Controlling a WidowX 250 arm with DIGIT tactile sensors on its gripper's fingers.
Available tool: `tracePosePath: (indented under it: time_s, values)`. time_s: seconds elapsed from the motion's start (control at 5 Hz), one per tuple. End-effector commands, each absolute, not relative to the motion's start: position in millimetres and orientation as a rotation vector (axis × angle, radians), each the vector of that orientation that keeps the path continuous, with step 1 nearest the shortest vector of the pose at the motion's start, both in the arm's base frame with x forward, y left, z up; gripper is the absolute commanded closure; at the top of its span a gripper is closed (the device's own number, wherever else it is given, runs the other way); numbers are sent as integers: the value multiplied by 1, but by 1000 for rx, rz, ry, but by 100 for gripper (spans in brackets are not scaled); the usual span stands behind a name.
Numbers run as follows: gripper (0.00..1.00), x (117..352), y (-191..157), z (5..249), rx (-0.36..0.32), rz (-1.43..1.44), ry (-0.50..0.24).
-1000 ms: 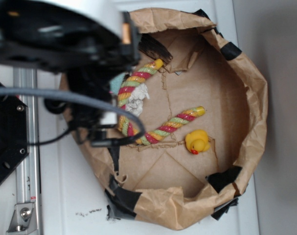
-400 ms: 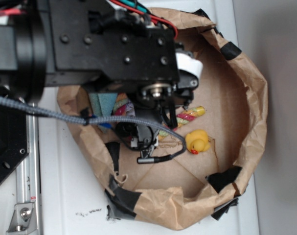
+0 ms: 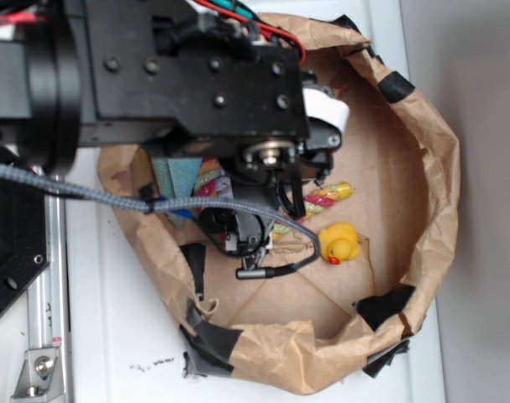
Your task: Grab the multicolored rope.
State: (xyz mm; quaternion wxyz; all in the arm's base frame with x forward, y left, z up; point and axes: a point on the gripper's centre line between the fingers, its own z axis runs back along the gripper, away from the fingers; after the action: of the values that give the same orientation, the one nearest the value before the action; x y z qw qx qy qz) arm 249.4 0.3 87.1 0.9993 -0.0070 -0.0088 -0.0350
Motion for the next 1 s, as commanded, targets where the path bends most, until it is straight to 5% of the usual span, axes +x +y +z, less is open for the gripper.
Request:
tracePosePath:
  time_s: [0.0,0.2,0.4,0.8]
  values:
    - [0,311,-35,32,-29,-168,-84]
    - [0,322,-44,9,-65,-217,-48]
    - [100,315,-50,6,-35,-227,-9]
    - [100,279,-40,36,15,-238,-6]
